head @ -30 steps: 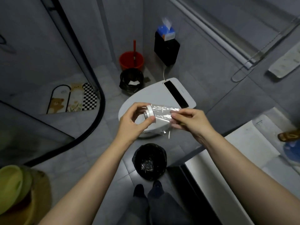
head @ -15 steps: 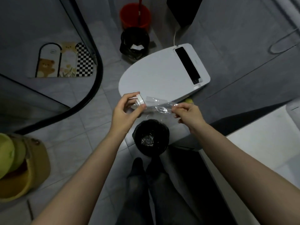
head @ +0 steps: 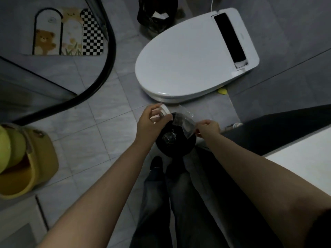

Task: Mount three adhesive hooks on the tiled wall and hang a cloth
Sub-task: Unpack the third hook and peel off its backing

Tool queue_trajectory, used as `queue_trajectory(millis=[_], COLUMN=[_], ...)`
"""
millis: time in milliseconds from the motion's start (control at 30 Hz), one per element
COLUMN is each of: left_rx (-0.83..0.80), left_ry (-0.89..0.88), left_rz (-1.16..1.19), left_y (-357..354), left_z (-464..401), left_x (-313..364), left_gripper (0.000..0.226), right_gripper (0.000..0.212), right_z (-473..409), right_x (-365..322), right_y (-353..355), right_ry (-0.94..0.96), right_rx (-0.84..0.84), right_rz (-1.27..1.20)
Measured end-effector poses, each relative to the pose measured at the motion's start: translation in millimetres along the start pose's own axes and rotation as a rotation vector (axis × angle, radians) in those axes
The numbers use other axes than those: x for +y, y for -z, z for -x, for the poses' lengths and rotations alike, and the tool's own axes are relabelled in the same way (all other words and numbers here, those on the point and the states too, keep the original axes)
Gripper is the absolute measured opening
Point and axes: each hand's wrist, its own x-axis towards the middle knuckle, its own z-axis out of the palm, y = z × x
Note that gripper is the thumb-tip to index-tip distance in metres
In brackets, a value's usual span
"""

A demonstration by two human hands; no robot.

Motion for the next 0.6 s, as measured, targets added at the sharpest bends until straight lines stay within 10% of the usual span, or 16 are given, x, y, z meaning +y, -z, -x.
queue_trajectory(millis=[600], left_rx=[0.002], left_ry=[0.195], left_rz=[-0.142], left_y=[-21.3], left_z=[-42.0], left_x=[-123.2], left_gripper=[0.054], right_gripper=[0.009], right_z=[-68.8], right_x=[83.8], right_y=[-69.3], right_ry=[-0.079], right_rx=[-0.051], right_rz=[0.241])
